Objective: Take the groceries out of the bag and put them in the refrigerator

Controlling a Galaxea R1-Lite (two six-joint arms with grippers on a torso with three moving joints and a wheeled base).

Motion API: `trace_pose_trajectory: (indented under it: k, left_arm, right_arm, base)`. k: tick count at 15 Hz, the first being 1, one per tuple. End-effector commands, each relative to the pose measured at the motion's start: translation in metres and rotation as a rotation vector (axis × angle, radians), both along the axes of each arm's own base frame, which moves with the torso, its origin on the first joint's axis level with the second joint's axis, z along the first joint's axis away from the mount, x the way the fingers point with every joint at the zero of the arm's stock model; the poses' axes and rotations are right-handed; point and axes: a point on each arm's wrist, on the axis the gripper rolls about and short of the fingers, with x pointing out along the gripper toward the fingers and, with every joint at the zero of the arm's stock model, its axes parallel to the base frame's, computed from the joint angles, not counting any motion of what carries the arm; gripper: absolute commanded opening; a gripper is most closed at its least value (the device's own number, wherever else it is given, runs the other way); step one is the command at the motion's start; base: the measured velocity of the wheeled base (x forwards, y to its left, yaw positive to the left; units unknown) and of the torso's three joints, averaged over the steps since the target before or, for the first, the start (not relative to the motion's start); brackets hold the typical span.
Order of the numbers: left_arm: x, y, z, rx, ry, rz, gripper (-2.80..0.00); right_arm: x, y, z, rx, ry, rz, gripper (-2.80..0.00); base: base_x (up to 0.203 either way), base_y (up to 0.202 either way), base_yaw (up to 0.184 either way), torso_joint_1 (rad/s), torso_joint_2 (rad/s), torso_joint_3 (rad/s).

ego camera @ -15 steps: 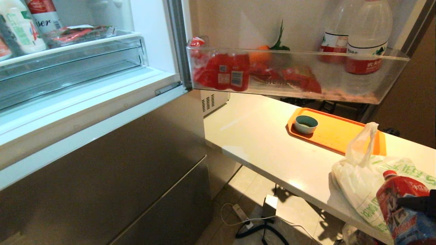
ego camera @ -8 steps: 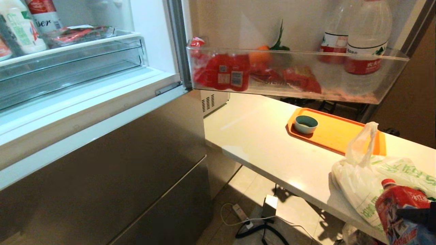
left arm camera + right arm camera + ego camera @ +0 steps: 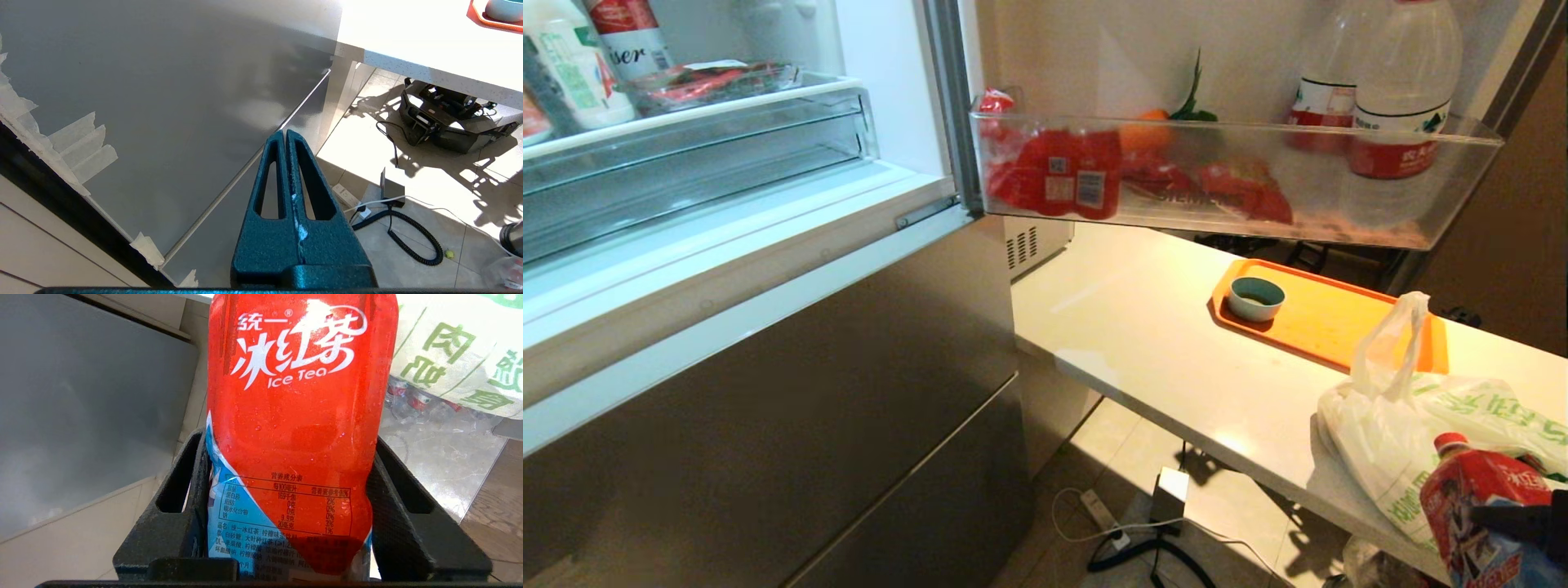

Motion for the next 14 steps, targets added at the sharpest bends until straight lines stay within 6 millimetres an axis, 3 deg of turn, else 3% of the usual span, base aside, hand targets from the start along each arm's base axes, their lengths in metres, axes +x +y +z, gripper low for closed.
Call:
trace_pose_trajectory:
  k: [1, 5, 14]
  left_arm:
    - [0.0, 0.0, 0.0, 0.001, 0.0, 0.001, -2.8]
    - [0.0, 0.0, -0.0001, -0.001, 0.001, 0.001, -2.8]
    - [0.0, 0.0, 0.0, 0.0, 0.0, -0.001, -2.8]
  right_arm:
    - [0.0005, 0.0005, -0.0014, 0.006, 0.008, 0.004, -2.8]
    - [0.0008, 0.0004, -0.0013, 0.006, 0.008, 0.004, -2.8]
    - [-0.0017, 0.0053, -0.0089, -0.011, 0.035, 0.062, -2.8]
  base:
    - [0.0, 0.0, 0.0, 0.0, 0.0, 0.0]
    - [-0.003, 0.001, 0.043, 0.002, 0.0, 0.001]
    - [0.002, -0.008, 0.174, 0.002, 0.0, 0.002]
